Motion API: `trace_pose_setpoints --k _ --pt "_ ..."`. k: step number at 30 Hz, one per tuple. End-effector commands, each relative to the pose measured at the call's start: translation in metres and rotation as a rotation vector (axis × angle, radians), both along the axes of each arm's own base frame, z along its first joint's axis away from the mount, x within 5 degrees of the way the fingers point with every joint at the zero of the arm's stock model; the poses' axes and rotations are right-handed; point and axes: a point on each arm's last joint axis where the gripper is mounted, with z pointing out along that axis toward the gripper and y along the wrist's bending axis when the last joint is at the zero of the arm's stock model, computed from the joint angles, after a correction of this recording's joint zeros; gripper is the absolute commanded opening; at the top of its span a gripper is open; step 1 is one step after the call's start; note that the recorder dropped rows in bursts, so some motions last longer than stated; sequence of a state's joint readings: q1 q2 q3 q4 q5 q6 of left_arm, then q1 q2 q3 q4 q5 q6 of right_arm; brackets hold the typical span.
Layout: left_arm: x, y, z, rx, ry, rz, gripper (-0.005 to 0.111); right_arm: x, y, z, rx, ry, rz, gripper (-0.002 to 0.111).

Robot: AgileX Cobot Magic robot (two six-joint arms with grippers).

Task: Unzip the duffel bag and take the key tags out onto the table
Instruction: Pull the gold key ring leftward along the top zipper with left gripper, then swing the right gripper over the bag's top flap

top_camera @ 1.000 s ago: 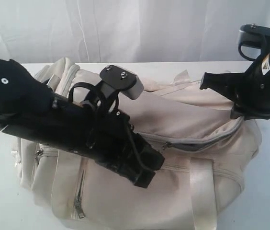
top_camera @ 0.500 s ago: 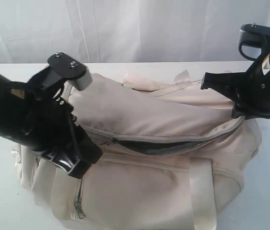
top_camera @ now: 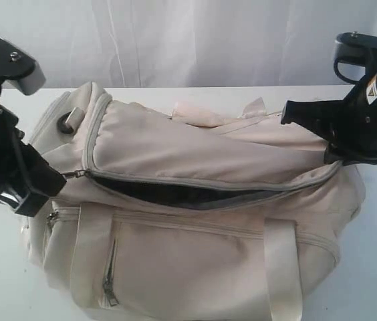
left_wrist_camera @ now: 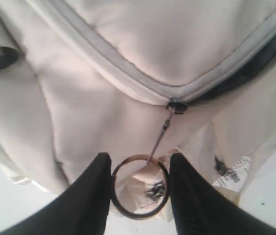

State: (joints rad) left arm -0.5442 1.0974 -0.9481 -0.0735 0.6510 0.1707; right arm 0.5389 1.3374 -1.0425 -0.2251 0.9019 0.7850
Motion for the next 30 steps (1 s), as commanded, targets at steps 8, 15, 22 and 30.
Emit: trace_pose_setpoints --k 8,15,22,30 --pt "0.009 0.022 0.003 0.099 -0.103 0.066 0.0 0.006 -0.006 0.007 -0.176 -0.101 0.232 0.0" --pt "0.006 0.015 0.003 0.037 -0.072 0.031 0.0 0.004 0.001 0.006 -0.084 -0.094 0.245 0.0" --pt "0.002 0.009 0.003 -0.004 -0.056 -0.045 0.0 0.005 0.003 0.007 -0.098 -0.109 0.291 0.0" --pt "0.001 0.008 0.004 -0.024 -0.046 -0.043 0.0 -0.001 0.007 0.004 -0.156 -0.079 0.523 0.014"
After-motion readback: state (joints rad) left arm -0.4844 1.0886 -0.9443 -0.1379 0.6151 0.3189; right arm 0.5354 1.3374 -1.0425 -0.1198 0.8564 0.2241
